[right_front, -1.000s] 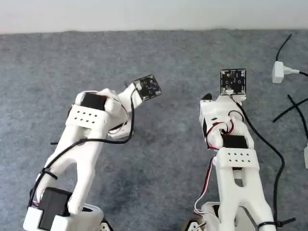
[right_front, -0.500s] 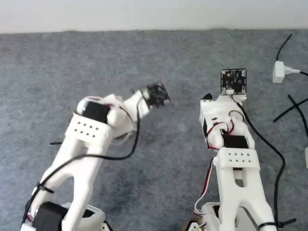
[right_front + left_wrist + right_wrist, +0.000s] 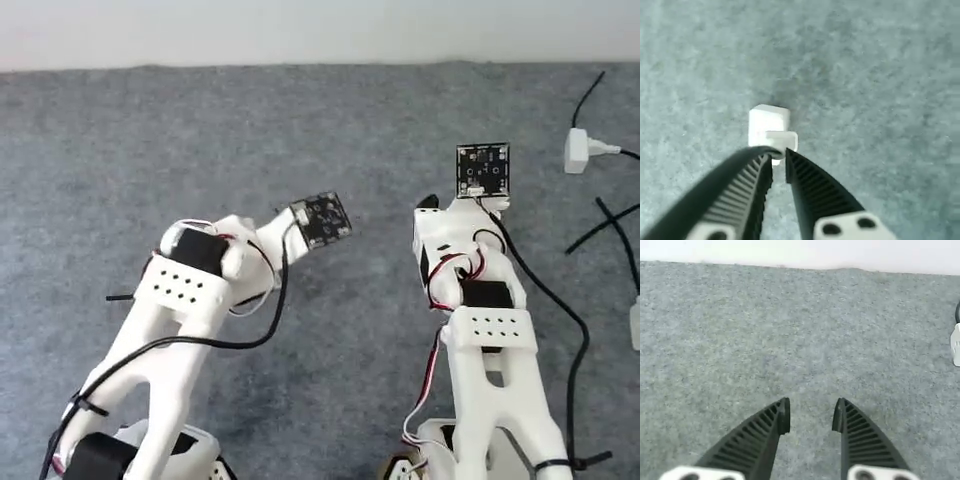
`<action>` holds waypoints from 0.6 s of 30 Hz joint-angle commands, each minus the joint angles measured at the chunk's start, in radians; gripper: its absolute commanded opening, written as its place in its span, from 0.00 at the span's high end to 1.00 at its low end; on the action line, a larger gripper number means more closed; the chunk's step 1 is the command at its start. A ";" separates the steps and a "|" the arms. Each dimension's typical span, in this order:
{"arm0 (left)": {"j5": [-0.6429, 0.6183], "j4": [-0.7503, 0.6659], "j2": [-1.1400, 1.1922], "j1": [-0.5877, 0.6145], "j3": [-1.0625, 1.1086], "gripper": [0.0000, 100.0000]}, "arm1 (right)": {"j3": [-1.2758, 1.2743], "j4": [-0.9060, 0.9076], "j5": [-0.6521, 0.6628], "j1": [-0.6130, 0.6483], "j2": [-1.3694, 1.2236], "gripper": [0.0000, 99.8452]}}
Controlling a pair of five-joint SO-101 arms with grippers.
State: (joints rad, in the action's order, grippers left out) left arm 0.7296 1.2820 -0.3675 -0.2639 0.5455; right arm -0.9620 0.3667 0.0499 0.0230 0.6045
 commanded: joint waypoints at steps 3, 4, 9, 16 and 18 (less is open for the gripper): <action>-0.008 -0.049 -0.031 0.048 -0.007 0.99 | 0.005 -0.030 0.015 0.007 -0.001 0.84; -0.006 -0.049 -0.029 0.048 -0.005 0.99 | 0.005 -0.030 0.015 0.007 -0.001 0.84; -0.003 -0.146 -0.031 0.049 0.076 0.99 | 0.003 -0.030 0.015 0.007 -0.001 0.84; -0.003 -0.229 -0.031 0.049 0.151 0.99 | 0.003 -0.031 0.015 0.007 -0.001 0.84; -0.003 -0.230 -0.031 0.049 0.151 0.99 | 0.003 -0.031 0.015 0.007 -0.001 0.84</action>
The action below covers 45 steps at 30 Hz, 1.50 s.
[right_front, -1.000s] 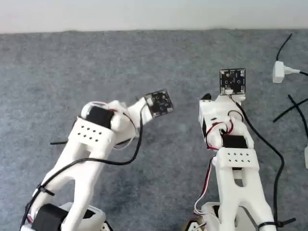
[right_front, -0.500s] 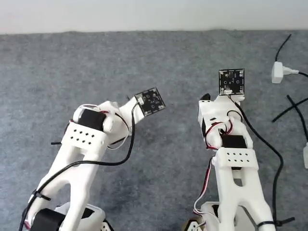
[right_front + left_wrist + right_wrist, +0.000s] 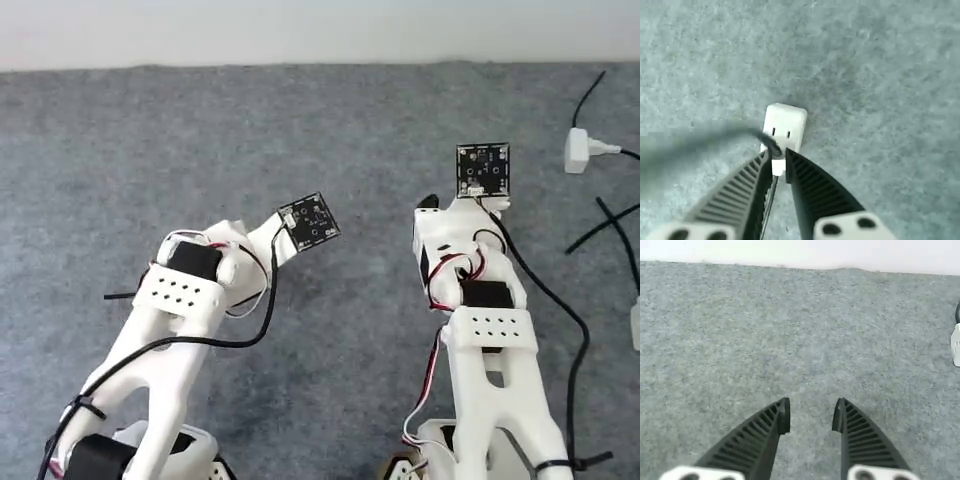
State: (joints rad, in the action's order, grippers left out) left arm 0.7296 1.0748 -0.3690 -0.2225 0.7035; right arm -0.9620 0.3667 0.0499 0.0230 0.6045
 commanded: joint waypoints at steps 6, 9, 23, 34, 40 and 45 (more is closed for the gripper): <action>-0.003 -0.038 -0.029 -0.005 -0.012 0.99 | 0.003 -0.031 0.015 0.007 -0.001 0.84; -0.006 -0.064 -0.037 -0.038 -0.016 0.99 | 0.003 -0.031 0.015 0.007 -0.001 0.84; -0.008 -0.077 -0.037 -0.095 -0.031 0.99 | 0.003 -0.031 0.015 0.008 -0.001 0.84; -0.008 -0.123 -0.031 -0.072 -0.025 0.99 | 0.003 -0.031 0.015 0.008 -0.002 0.84; -0.009 -0.117 -0.029 -0.072 -0.021 0.99 | 0.002 -0.031 0.015 0.008 -0.002 0.84; -0.009 -0.123 -0.034 -0.074 0.018 0.99 | 0.002 -0.031 0.015 0.008 -0.002 0.84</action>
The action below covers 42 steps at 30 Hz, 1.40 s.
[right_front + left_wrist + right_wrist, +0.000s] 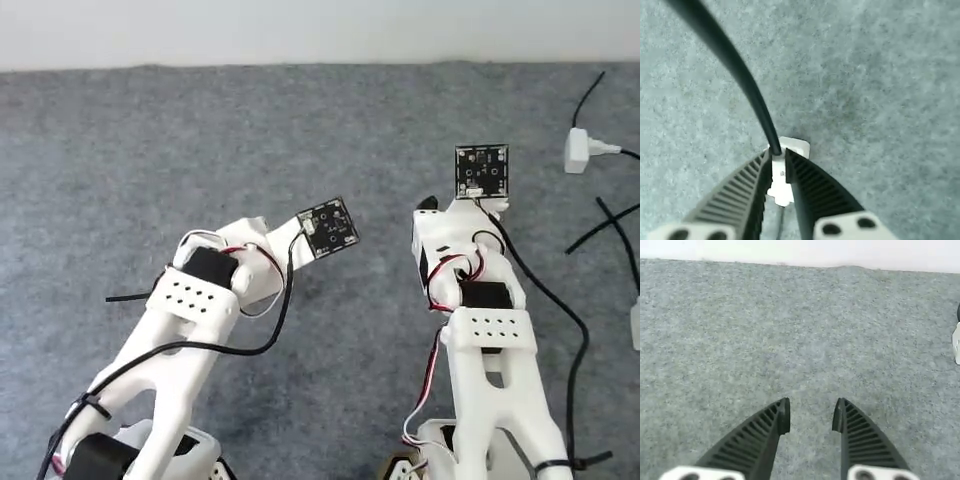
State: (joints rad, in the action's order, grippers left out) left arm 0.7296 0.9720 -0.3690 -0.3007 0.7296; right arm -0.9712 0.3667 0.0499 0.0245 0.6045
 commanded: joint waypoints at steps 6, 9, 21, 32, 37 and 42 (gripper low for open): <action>-0.009 -0.020 -0.029 0.026 -0.007 0.99 | 0.011 -0.031 0.015 0.016 -0.002 0.84; -0.009 -0.020 -0.029 0.028 -0.005 0.99 | 0.000 -0.038 0.015 0.018 -0.002 0.84; -0.048 -0.147 -0.031 0.075 0.084 0.99 | -0.015 -0.070 0.015 0.018 -0.002 0.84; -0.135 -0.025 -0.034 -0.041 -0.036 0.99 | -0.015 -0.073 0.015 0.018 -0.002 0.84; -0.140 -0.038 -0.029 -0.040 -0.051 0.99 | -0.015 -0.073 0.015 0.018 -0.002 0.84; -0.141 -0.041 -0.029 -0.034 -0.013 0.99 | -0.015 -0.073 0.015 0.018 -0.002 0.84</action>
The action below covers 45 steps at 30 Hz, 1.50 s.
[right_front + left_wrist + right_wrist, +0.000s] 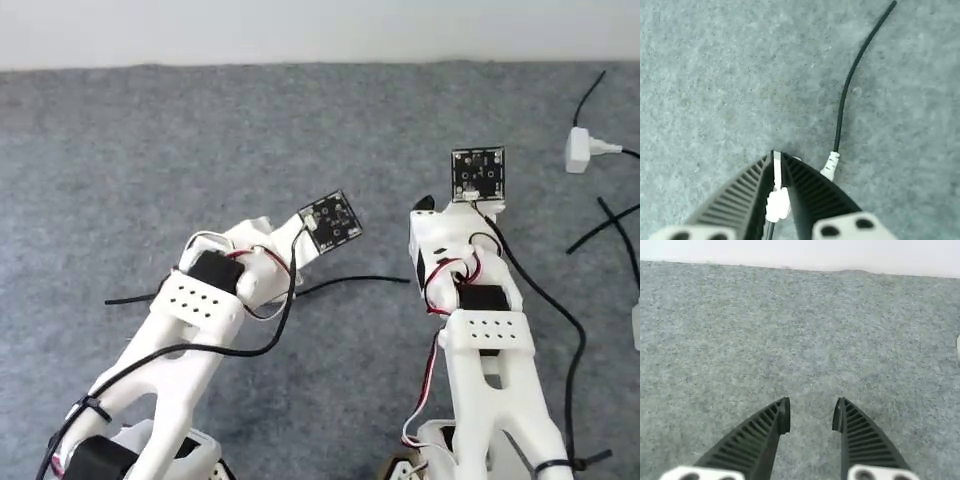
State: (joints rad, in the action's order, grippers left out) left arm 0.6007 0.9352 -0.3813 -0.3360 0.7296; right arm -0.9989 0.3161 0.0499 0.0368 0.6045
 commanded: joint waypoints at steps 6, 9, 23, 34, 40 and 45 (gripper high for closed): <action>-0.009 -0.132 -0.015 -0.012 0.088 0.99 | 0.012 -0.022 0.015 0.005 -0.002 0.84; -0.006 -0.442 -0.014 -0.008 0.213 0.99 | 0.012 -0.022 0.015 0.005 -0.002 0.84; 0.041 -0.681 -0.014 0.008 0.403 0.83 | 0.008 -0.024 0.015 0.005 -0.002 0.84; 0.279 -0.505 0.193 -0.005 0.223 0.88 | 0.008 -0.024 0.015 0.016 -0.002 0.84; 0.405 -0.253 0.339 -0.026 0.031 0.88 | 0.008 -0.024 0.015 0.016 -0.002 0.84; 0.476 -0.110 0.368 -0.035 -0.027 0.88 | 0.008 -0.024 0.015 0.016 -0.002 0.84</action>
State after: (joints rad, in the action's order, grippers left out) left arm 1.0273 0.7373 -0.0146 -0.3606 0.7587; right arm -0.9989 0.3130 0.0499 0.0445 0.6045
